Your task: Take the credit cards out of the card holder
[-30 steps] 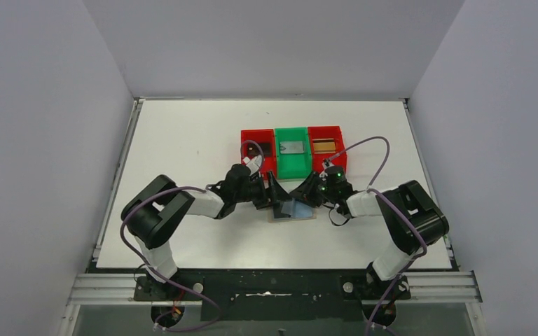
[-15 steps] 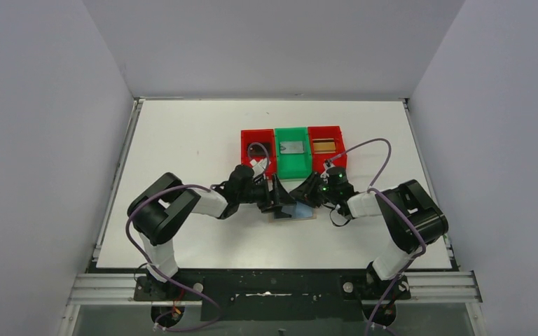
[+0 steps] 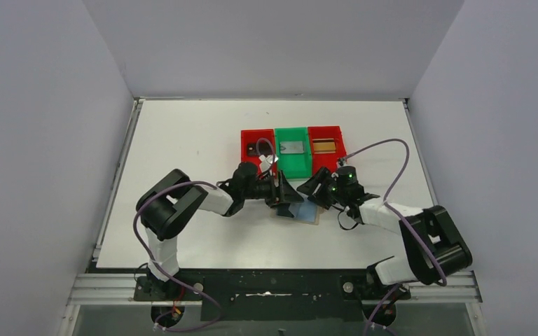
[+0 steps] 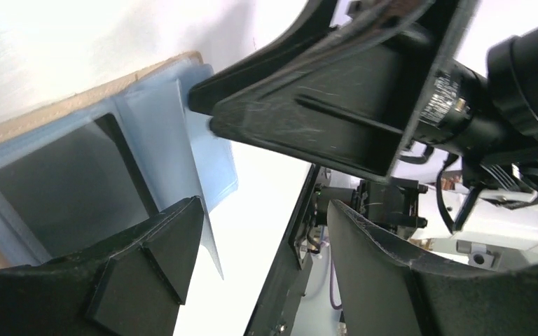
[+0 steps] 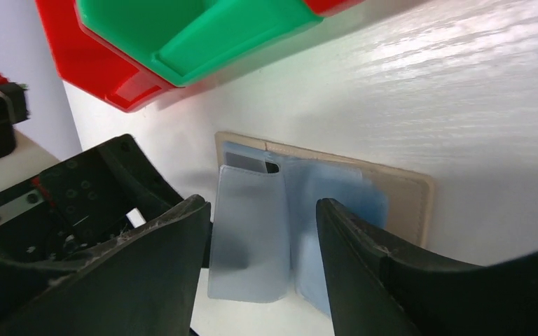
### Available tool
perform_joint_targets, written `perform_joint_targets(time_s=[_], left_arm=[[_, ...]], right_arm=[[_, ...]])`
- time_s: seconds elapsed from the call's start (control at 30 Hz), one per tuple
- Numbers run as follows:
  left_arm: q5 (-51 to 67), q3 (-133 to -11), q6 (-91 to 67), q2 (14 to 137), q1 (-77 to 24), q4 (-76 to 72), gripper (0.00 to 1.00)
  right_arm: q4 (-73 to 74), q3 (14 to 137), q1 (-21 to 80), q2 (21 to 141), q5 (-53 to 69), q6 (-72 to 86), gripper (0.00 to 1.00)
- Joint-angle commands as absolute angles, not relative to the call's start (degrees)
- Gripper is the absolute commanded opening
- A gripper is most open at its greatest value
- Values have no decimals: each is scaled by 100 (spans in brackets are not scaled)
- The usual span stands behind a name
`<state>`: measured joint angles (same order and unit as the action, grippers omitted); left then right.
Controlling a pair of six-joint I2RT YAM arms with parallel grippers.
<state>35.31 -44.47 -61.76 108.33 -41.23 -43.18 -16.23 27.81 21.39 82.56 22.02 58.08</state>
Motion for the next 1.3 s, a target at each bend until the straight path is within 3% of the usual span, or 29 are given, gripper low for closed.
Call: perform_joint_targets(time_s=[0.0, 0.3, 0.57, 0.87, 1.1, 1.27], left_arm=[[3972, -4891, -6324, 11160, -4206, -5070, 64], [3996, -5503, -5824, 11482, -4512, -4084, 63], [3783, -5579, -5389, 11601, -4658, -3297, 61], [2492, -5284, -4616, 10166, -4620, -2415, 61], [1143, -4194, -4803, 8807, -4128, -2166, 61], [1713, -3158, -5532, 8326, -3123, -2686, 60]], right_arm=[[-782, 2754, 2066, 7517, 1345, 5544, 59], [902, 2596, 1844, 6175, -347, 5945, 60], [635, 2397, 1590, 5494, -45, 5861, 60], [71, 2663, 1591, 5710, 757, 5447, 59], [-155, 3011, 2075, 6146, 999, 5149, 53], [-591, 3153, 2542, 6959, 1201, 5493, 51]])
